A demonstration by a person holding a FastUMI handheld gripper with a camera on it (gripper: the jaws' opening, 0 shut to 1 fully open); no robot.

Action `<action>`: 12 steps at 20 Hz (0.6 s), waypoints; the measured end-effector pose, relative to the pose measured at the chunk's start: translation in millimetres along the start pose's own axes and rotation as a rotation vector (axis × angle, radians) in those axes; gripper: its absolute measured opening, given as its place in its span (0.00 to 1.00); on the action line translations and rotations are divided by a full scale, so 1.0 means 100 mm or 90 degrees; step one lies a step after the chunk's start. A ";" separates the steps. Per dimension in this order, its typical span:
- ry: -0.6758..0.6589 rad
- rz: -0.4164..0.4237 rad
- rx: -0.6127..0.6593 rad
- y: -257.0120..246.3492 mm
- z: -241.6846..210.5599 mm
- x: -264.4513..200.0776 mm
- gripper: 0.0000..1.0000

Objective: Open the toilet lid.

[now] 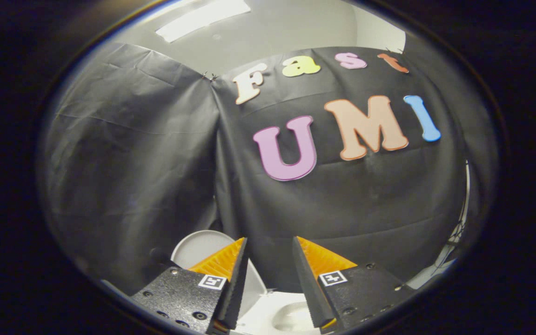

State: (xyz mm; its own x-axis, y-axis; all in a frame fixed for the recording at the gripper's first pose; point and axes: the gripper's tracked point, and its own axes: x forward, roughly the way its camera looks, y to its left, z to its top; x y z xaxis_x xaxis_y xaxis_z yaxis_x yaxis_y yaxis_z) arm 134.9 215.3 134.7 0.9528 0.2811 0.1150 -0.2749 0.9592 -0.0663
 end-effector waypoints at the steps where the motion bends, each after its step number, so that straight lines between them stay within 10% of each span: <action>1: -0.006 -0.016 -0.004 -0.16 0.03 -0.07 0.58; 12: -0.014 -0.155 -0.023 -1.75 0.20 -0.87 0.58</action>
State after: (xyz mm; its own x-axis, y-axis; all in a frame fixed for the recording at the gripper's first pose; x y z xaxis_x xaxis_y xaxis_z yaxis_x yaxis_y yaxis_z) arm 97.6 23.3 156.2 0.9872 0.0434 0.1535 -0.0329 0.9970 -0.0700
